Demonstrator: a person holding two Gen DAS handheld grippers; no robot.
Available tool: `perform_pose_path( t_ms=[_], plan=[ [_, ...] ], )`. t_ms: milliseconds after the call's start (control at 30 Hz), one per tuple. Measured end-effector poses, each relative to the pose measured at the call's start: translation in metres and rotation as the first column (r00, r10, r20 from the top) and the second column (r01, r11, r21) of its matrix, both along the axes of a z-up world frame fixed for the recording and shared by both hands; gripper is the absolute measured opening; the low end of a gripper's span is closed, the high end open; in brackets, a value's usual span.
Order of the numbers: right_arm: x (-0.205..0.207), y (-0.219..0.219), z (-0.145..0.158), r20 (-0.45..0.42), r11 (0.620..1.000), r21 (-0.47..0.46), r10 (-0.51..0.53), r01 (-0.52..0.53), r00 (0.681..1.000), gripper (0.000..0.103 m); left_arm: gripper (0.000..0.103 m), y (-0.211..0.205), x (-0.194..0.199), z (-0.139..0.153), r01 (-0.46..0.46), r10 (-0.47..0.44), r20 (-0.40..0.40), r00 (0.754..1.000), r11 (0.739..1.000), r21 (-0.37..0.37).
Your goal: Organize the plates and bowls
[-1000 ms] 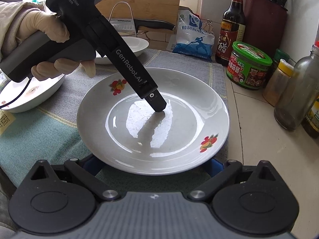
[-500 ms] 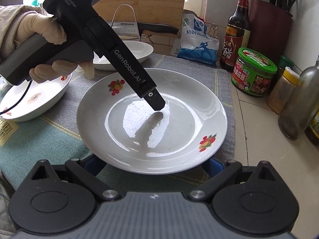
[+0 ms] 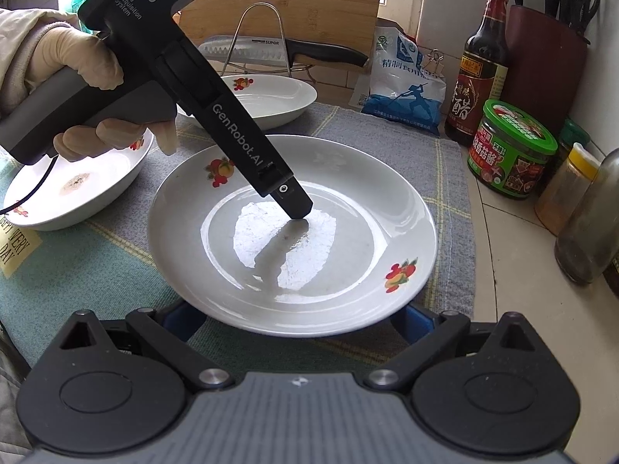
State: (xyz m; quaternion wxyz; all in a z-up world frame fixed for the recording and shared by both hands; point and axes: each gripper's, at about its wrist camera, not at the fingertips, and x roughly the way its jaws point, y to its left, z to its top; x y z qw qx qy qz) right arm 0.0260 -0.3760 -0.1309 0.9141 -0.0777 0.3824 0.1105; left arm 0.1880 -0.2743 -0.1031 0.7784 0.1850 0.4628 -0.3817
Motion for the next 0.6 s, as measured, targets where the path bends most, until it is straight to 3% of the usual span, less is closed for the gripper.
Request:
perform_pose_path(
  t_ms=[600],
  plan=[
    [0.0016,0.0069,-0.0016,-0.013,0.998,-0.048,-0.036,0.035,0.999,0.103,0.075,0.0017,-0.0007,0.0001,0.014,-0.014,0.007,1.0,1.0,-0.003]
  ],
)
